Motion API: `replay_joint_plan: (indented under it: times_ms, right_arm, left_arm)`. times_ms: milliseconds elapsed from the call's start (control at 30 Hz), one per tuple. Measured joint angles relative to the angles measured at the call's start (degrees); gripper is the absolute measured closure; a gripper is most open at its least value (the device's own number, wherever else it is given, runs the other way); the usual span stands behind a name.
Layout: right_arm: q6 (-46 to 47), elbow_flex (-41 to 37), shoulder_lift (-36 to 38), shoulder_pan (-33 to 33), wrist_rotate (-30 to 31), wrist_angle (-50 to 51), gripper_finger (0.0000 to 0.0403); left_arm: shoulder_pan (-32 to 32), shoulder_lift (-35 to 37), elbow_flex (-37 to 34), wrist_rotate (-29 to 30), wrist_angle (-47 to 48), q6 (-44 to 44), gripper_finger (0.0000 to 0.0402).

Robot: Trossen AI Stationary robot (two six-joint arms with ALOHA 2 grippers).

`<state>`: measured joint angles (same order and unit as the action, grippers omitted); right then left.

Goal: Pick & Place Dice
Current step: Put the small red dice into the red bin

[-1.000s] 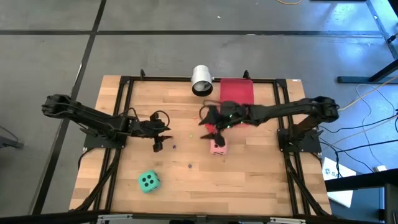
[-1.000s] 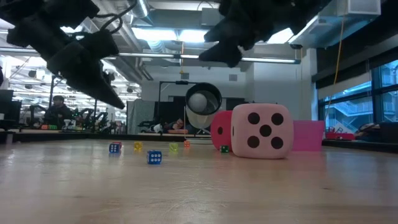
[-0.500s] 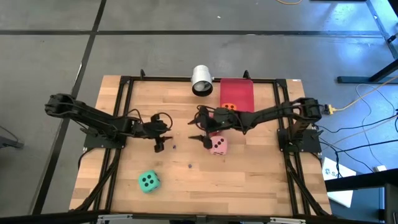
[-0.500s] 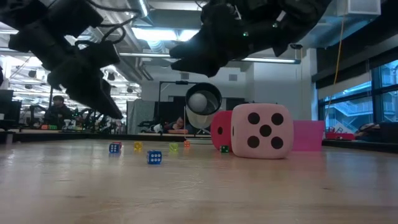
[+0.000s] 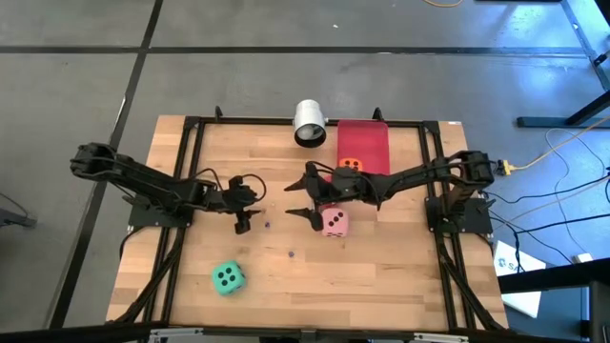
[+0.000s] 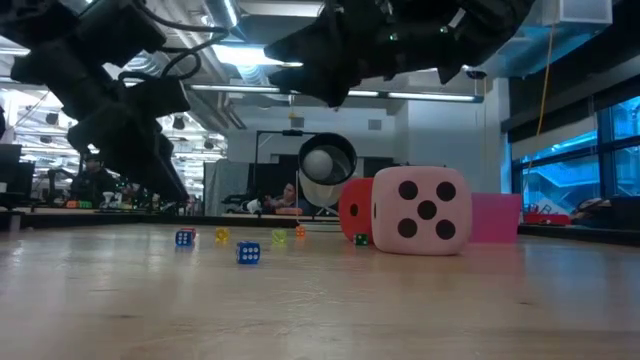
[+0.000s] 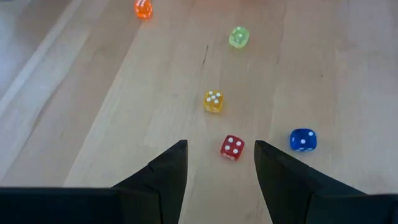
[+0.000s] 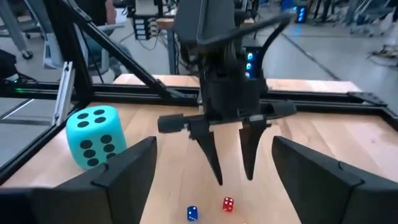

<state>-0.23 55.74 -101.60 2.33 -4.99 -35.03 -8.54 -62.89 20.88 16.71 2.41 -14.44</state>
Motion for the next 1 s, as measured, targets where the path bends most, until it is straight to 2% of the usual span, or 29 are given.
replay_joint_plan:
  times_ms: [267,400,733,1000]
  right_arm:
    - [4.85,-9.29,0.02,2.08,6.83,-13.94,0.0085]
    - [8.71,-12.87,0.02,2.03,7.78,-19.17,0.0085]
    - [9.17,-14.03,0.02,2.07,7.6,-19.86,0.0085]
    - [9.01,-14.03,0.02,2.08,7.54,-19.41,0.0085]
  left_arm:
    - [-0.15,-6.62,0.0,-1.24,-5.46,0.13,0.0222]
    - [-0.73,-9.44,0.0,-1.43,-8.26,0.73,0.0222]
    - [-1.29,-15.14,0.0,-0.74,-12.53,-0.42,0.0222]
    - [-1.29,-16.05,0.09,-0.68,-12.44,-1.44,0.0222]
